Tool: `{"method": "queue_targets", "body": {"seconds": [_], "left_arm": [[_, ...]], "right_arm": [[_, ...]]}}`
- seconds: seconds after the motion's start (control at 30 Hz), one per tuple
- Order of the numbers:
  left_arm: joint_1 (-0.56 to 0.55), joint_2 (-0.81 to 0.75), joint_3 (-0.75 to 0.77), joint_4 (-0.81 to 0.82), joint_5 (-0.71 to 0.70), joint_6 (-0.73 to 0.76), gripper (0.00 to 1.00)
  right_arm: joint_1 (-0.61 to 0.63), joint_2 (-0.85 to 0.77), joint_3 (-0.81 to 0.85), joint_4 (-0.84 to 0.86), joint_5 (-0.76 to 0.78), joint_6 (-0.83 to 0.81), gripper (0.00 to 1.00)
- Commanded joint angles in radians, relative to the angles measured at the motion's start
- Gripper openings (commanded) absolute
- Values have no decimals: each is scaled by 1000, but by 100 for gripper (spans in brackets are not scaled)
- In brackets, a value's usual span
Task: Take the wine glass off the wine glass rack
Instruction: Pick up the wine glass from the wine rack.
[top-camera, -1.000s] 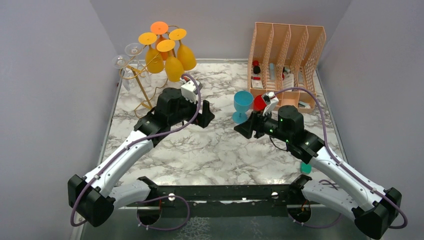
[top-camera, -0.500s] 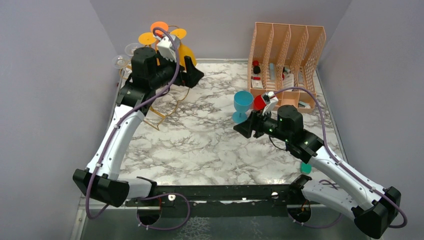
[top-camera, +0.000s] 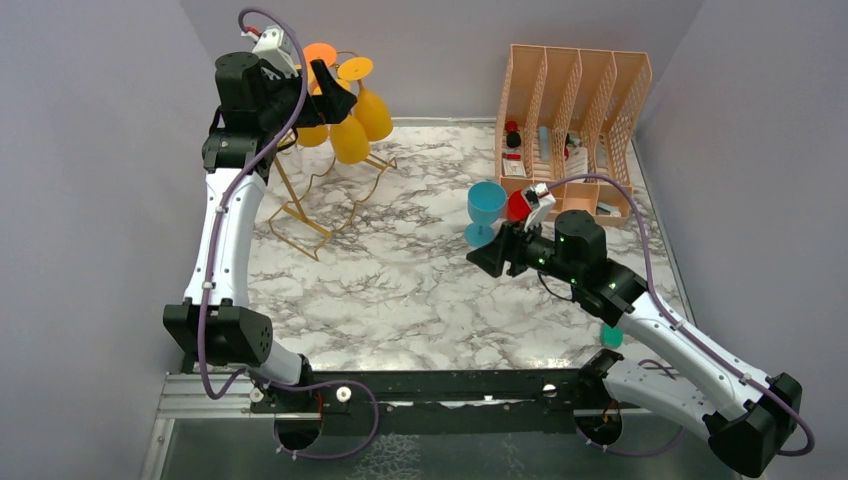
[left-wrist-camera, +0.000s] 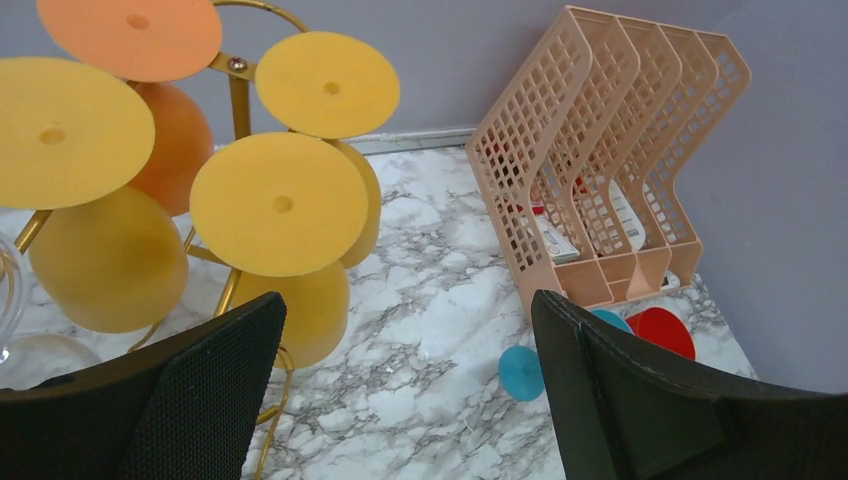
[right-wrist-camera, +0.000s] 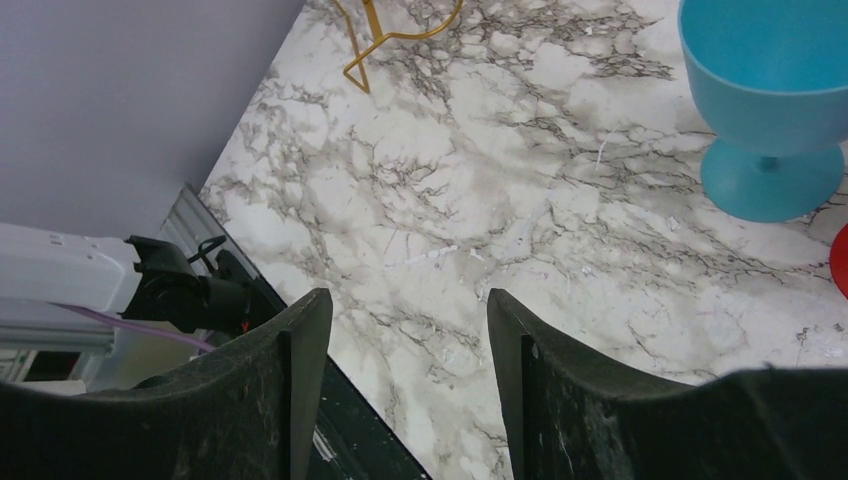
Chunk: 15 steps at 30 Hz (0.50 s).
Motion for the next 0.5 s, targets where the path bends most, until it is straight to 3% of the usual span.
{"method": "queue_targets", "body": {"seconds": [0.0, 0.3, 0.47], "left_arm": [[31, 18, 32, 0, -34, -49, 99], [82, 70, 35, 4, -67, -85, 94], [90, 114, 53, 15, -62, -89, 90]], "right_arm": [[2, -10, 23, 25, -69, -33, 61], [2, 14, 30, 2, -23, -17, 61], [2, 6, 21, 36, -118, -61, 62]]}}
